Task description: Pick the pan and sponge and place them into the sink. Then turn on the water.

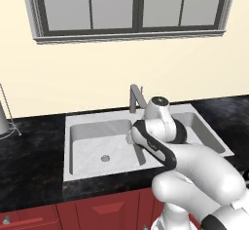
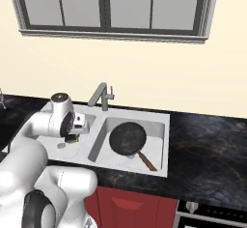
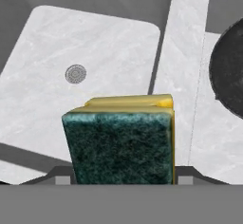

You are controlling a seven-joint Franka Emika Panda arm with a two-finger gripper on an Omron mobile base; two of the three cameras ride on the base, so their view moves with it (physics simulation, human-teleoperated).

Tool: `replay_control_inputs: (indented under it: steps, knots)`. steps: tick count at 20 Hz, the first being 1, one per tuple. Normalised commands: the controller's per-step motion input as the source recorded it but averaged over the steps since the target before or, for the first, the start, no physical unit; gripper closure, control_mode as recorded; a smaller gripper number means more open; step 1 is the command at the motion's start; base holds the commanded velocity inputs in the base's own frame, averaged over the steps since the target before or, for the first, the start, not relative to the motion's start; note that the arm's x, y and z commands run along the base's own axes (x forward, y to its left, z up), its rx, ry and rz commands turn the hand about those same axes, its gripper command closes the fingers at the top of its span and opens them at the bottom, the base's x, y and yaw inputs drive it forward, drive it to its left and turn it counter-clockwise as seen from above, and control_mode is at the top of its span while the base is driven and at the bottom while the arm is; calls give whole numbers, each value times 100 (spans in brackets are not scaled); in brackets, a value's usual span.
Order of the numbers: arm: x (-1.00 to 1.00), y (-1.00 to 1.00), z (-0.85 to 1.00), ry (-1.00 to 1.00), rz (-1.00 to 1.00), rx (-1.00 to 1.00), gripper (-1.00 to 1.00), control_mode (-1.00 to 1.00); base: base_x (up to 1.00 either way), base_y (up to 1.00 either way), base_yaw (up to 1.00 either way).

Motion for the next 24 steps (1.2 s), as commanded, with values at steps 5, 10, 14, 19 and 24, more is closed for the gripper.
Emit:
replay_control_inputs:
  steps: [5,10,14,19,24]
  knots:
    - [0,-60,0,-1,6,0,100,-100,0,0,0]
    - [0,-61,0,0,6,0,100,-100,0,0,0]
    - [5,-68,0,0,6,0,100,-100,0,0,0]
    - [17,-73,0,0,7,0,100,-100,0,0,0]
    - [27,-70,0,0,7,0,100,-100,0,0,0]
